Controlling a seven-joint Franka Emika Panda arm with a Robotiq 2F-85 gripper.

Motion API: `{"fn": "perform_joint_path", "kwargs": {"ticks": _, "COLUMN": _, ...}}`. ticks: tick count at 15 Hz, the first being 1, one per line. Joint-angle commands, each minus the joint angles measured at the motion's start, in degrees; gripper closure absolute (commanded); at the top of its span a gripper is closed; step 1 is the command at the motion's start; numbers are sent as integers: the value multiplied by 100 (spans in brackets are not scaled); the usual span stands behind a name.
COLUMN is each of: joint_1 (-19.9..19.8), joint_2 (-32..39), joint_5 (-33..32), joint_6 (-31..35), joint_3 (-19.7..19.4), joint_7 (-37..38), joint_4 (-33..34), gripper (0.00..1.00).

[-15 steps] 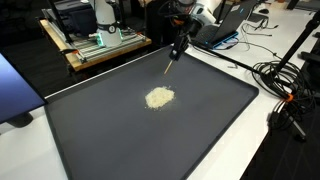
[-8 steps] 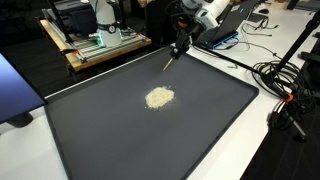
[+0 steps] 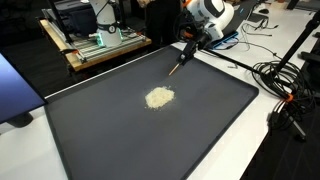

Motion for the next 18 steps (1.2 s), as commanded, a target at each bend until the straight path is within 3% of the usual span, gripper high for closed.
{"fn": "perform_joint_path", "kwargs": {"ticks": 1, "joint_1": -73, "joint_2": 488, "joint_5": -198, "joint_6": -126, "joint_3": 48, "joint_7": -196, "joint_4": 591, "gripper": 97}}
{"fn": "perform_joint_path", "kwargs": {"ticks": 12, "joint_1": -831, "joint_2": 513, "joint_5": 274, "joint_6": 717, "joint_3": 103, "joint_7": -1462, "joint_4": 992, "gripper": 97}}
{"fn": "perform_joint_path", "kwargs": {"ticks": 18, "joint_1": -1325, "joint_2": 402, "joint_5": 1113, "joint_6": 1012, "joint_3": 92, "joint_7": -2504, "joint_4": 1156, "gripper": 97}}
